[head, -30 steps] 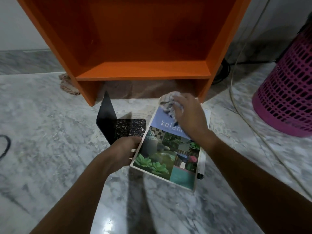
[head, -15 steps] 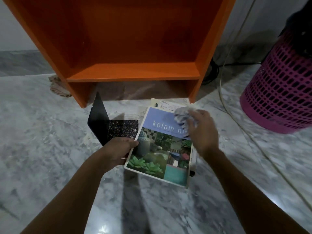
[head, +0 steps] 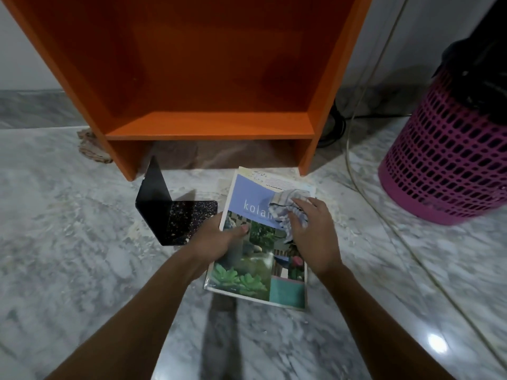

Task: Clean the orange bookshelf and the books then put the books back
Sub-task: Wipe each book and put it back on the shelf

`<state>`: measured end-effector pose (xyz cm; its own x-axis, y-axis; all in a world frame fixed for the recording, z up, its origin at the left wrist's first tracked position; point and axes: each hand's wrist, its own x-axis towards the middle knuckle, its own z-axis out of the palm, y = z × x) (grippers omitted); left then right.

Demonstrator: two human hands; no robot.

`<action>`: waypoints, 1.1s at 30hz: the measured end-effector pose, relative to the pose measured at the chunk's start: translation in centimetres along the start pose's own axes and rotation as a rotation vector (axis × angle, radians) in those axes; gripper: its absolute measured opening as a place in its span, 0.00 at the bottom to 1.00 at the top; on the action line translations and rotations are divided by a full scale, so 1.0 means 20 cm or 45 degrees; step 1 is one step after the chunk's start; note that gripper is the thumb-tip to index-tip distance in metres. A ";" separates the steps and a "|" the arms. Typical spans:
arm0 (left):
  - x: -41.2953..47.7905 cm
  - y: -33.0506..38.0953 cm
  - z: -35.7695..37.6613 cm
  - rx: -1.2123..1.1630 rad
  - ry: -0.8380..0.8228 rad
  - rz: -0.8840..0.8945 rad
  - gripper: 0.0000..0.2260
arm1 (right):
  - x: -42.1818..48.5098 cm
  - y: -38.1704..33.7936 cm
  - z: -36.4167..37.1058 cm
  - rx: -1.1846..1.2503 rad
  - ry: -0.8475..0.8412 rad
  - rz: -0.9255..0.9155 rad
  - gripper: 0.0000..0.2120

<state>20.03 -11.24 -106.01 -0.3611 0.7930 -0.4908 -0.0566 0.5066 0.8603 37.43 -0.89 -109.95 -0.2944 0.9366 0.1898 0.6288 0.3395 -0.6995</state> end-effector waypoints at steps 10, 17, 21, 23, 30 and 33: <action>-0.22 0.49 -0.16 0.337 0.122 0.538 0.07 | 0.12 -0.40 -0.39 0.249 0.063 -0.222 0.15; -0.54 0.92 -0.35 0.256 0.285 0.817 0.10 | 0.29 -0.92 -0.65 0.364 0.112 -0.396 0.16; -0.68 1.19 -0.46 0.188 0.492 1.040 0.13 | 0.42 -1.24 -0.80 0.478 0.120 -0.480 0.18; -0.74 1.33 -0.53 0.138 0.613 1.154 0.14 | 0.50 -1.38 -0.86 0.532 0.132 -0.505 0.18; -0.71 1.73 -0.75 -0.010 1.053 1.528 0.13 | 0.81 -1.75 -0.99 0.632 0.122 -0.538 0.17; -0.54 1.84 -0.84 -0.031 1.258 1.537 0.09 | 0.94 -1.86 -1.00 0.620 0.119 -0.535 0.17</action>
<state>6.27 -6.77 -66.77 -0.6476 0.1774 0.7410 0.6966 -0.2563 0.6701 22.81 5.89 -66.57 -0.3665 0.7435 0.5593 0.0693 0.6213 -0.7805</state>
